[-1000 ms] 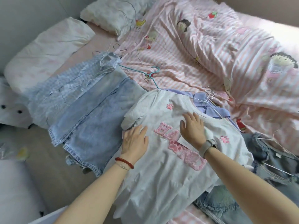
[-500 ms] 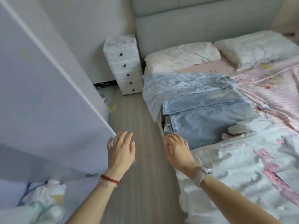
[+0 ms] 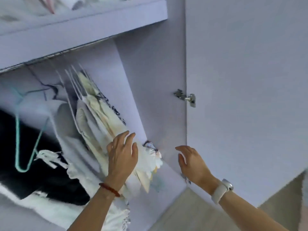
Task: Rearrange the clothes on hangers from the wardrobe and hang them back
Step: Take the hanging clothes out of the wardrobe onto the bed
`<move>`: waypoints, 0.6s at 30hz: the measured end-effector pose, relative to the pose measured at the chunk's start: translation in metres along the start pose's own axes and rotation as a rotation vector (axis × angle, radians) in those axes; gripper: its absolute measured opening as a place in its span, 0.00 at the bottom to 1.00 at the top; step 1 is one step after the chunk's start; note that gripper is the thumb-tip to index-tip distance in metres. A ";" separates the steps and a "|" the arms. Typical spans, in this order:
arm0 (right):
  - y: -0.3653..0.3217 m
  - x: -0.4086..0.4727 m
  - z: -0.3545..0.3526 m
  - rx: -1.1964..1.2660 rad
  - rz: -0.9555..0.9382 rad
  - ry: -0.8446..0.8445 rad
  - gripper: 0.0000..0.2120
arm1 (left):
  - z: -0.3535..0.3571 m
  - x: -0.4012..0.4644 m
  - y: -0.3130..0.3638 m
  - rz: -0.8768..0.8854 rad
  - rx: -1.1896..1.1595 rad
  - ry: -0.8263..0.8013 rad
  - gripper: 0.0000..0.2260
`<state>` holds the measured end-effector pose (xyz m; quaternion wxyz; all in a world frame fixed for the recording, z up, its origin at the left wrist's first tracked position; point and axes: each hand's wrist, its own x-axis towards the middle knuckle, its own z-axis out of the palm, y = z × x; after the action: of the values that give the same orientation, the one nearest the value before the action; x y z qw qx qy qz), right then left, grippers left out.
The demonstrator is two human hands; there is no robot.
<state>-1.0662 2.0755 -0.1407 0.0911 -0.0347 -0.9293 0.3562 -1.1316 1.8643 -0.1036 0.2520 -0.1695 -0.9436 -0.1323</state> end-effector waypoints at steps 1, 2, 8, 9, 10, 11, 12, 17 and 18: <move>-0.014 0.018 0.010 0.026 -0.046 -0.018 0.22 | -0.009 0.007 -0.016 -0.030 0.032 0.033 0.19; -0.028 0.036 0.018 0.048 -0.081 -0.039 0.20 | -0.018 0.014 -0.031 -0.061 0.066 0.058 0.19; -0.119 0.131 0.048 0.204 -0.291 -0.101 0.14 | -0.057 0.063 -0.089 -0.187 0.227 0.190 0.19; -0.134 0.145 0.050 0.242 -0.312 -0.114 0.13 | -0.060 0.073 -0.093 -0.193 0.232 0.181 0.19; -0.149 0.160 0.051 0.287 -0.322 -0.128 0.12 | -0.060 0.084 -0.096 -0.205 0.231 0.157 0.20; -0.163 0.176 0.052 0.329 -0.318 -0.141 0.12 | -0.059 0.094 -0.101 -0.227 0.225 0.124 0.22; -0.176 0.191 0.053 0.366 -0.307 -0.148 0.11 | -0.057 0.104 -0.105 -0.260 0.225 0.092 0.23; -0.215 0.246 0.072 0.381 -0.235 -0.254 0.13 | -0.036 0.118 -0.114 -0.311 0.341 0.044 0.22; -0.217 0.252 0.076 0.346 -0.231 -0.279 0.14 | -0.034 0.118 -0.116 -0.305 0.337 0.062 0.21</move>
<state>-1.3282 1.8968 -0.0142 0.0067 0.1373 -0.8560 0.4984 -1.2578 1.7777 -0.0332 0.2825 0.0237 -0.9589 -0.0147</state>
